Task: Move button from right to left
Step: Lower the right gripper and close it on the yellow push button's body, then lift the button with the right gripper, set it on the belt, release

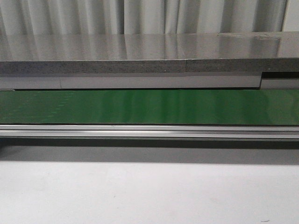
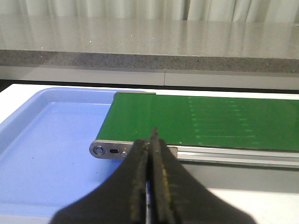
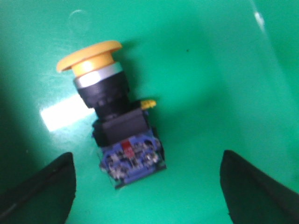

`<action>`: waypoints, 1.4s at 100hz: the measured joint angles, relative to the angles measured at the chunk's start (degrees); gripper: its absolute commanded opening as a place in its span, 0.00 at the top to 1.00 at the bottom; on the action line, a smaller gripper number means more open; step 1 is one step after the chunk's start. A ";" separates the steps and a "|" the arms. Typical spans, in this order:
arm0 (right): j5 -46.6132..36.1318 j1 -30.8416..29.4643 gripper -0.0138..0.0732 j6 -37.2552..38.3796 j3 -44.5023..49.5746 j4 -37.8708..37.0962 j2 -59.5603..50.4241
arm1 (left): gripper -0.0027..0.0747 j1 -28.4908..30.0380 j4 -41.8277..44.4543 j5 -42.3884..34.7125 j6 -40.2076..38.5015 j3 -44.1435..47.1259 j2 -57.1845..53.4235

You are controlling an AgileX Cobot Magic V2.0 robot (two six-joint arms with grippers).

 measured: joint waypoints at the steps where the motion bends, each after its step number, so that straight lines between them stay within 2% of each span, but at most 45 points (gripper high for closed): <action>1: 0.00 0.00 0.14 0.00 -0.10 0.31 0.20 | 0.99 0.00 0.00 0.00 0.00 0.00 0.00; 13: -0.26 0.00 0.24 -0.10 -2.28 2.84 3.62 | 0.99 0.00 0.00 0.00 0.00 0.00 0.00; 40: 0.00 0.13 0.66 -0.10 -4.99 3.68 7.12 | 0.99 0.00 0.00 0.00 0.00 0.00 0.00; 46: 0.11 0.22 0.71 -0.10 -5.12 3.68 7.12 | 0.99 0.00 0.00 0.00 0.00 0.00 0.00; 71: 3.71 3.04 0.71 -0.10 -6.01 4.27 5.49 | 0.99 0.00 0.00 0.00 0.00 0.00 0.00; 109: 11.76 8.86 0.71 -0.10 -6.14 5.07 -9.31 | 0.99 0.00 0.00 0.00 0.00 0.00 0.00; 140: 15.34 14.60 0.71 4.55 -5.00 5.82 -9.95 | 0.99 0.00 0.00 0.00 0.00 0.00 0.00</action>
